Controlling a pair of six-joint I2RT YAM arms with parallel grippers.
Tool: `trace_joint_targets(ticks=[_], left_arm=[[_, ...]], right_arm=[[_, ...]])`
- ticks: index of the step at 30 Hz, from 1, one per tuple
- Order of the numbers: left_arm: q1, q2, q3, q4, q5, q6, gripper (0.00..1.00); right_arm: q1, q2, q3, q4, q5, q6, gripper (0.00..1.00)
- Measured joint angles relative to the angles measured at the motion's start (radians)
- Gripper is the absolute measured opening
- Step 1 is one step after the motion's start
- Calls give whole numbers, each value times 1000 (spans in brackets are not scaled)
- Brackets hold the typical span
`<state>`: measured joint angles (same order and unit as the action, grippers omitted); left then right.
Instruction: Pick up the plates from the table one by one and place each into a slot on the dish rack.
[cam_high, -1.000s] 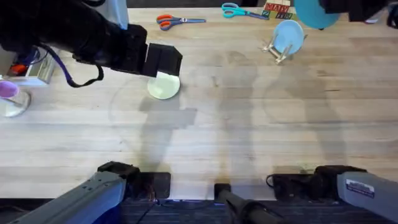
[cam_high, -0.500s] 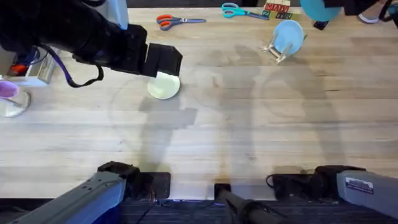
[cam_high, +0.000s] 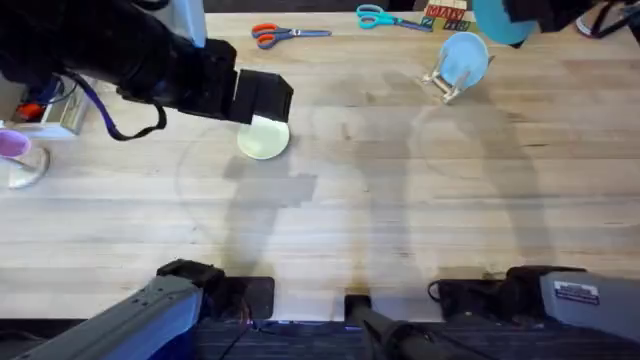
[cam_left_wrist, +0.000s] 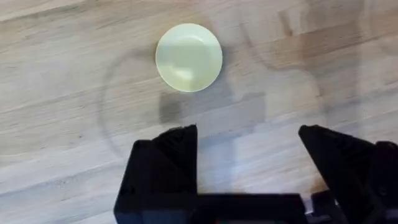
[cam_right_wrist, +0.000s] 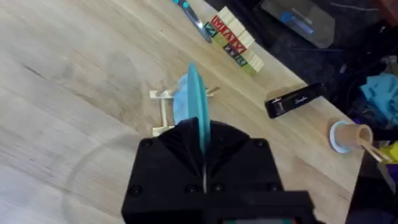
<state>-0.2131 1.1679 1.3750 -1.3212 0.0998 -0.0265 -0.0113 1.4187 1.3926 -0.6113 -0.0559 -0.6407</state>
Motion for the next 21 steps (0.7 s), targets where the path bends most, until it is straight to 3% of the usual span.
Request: trace_joint_targets(ticks=[21], left_arm=[[0,0,0,0,0,0,993]], right_arm=[[16,67,0,2,1,-4,27]])
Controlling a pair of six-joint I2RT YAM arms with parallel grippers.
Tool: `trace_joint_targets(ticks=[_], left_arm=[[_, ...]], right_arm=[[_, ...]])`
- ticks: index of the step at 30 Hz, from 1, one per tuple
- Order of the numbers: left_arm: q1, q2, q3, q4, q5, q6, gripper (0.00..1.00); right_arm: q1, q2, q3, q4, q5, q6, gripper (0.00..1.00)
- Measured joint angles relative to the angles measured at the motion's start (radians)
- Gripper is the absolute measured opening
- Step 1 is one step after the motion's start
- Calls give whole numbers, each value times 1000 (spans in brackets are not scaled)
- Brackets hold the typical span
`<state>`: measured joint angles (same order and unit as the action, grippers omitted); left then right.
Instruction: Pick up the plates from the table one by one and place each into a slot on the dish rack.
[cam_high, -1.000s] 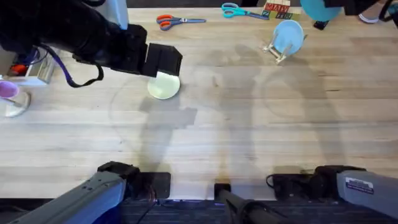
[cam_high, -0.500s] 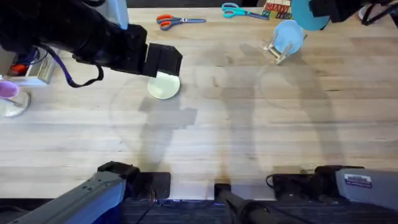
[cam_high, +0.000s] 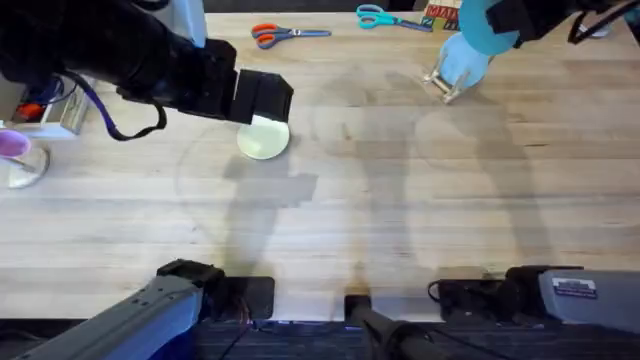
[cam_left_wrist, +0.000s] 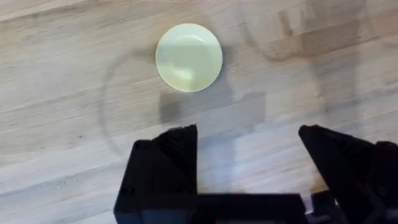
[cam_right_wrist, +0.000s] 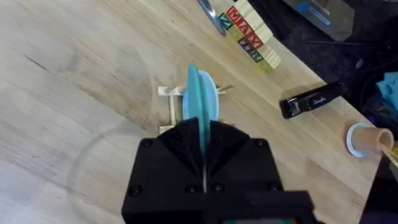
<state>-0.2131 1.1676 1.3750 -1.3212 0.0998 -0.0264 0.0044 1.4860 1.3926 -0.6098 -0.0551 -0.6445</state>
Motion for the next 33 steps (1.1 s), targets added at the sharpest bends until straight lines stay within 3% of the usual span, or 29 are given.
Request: trace_joint_targets(ticks=[33], left_arm=[[0,0,0,0,0,0,993]], right_arm=[[0,101,0,3,3,-3,28]])
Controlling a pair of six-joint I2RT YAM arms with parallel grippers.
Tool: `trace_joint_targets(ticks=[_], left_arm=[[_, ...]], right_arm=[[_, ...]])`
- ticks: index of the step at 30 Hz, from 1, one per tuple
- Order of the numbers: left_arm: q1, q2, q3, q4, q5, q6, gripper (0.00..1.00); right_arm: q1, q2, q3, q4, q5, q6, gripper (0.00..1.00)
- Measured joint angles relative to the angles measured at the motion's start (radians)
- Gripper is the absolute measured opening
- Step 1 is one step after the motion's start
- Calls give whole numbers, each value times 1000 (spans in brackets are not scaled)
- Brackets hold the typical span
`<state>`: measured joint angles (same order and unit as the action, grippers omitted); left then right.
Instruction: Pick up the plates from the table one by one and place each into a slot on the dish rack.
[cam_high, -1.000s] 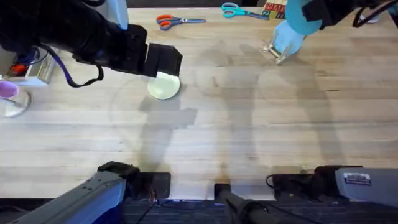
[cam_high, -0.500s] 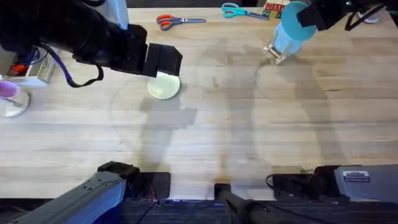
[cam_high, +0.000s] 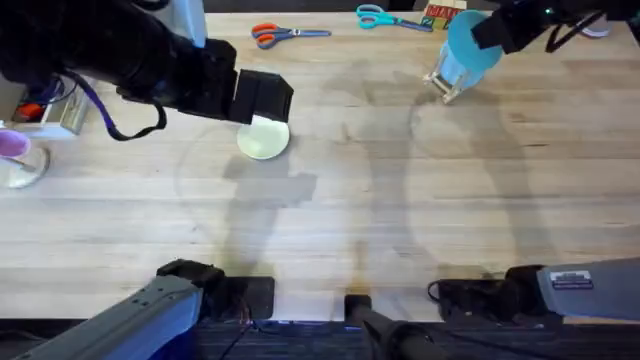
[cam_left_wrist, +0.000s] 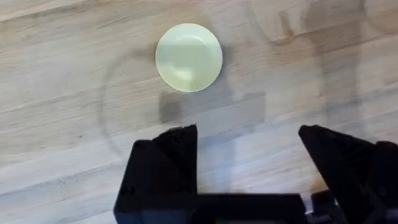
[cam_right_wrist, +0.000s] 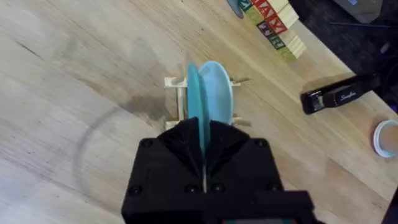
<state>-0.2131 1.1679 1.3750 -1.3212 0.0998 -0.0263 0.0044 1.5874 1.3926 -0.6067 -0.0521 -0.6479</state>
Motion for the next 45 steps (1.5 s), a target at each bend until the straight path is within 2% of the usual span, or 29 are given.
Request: trace_joint_targets(ticks=[45], left_arm=[[0,0,0,0,0,0,993]], right_arm=[[-2,105,0,27,4,-1,28]])
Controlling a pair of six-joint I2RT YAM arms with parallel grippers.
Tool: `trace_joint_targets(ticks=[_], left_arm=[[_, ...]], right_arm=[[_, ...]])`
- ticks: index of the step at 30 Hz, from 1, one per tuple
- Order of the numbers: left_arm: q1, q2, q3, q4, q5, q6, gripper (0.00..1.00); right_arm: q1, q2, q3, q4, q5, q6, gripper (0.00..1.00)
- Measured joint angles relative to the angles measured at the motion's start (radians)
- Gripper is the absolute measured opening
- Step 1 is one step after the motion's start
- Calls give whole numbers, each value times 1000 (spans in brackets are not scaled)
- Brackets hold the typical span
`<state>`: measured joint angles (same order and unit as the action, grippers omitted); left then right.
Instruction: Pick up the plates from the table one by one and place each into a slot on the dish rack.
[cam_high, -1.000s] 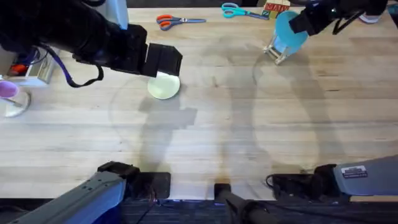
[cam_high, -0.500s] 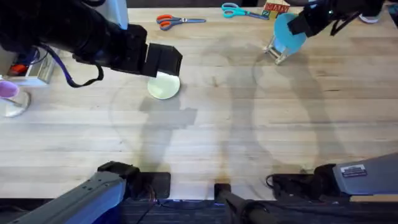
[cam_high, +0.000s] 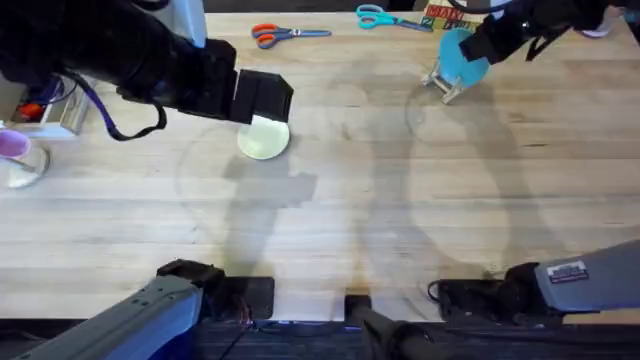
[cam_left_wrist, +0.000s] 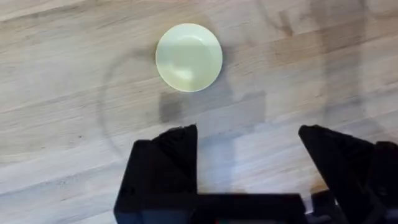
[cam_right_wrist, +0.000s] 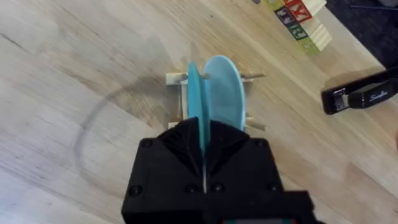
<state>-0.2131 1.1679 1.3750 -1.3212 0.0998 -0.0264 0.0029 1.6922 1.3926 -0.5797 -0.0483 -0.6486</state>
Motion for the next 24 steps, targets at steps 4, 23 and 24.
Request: trace_joint_targets(ticks=[4,23,24], left_arm=[[0,0,0,0,0,0,993],[0,0,0,0,0,0,993],[0,0,0,0,0,0,993]], right_arm=[[-2,10,0,-1,0,0,28],[-4,46,0,-1,0,-3,29],[-4,46,0,-1,0,-3,29]])
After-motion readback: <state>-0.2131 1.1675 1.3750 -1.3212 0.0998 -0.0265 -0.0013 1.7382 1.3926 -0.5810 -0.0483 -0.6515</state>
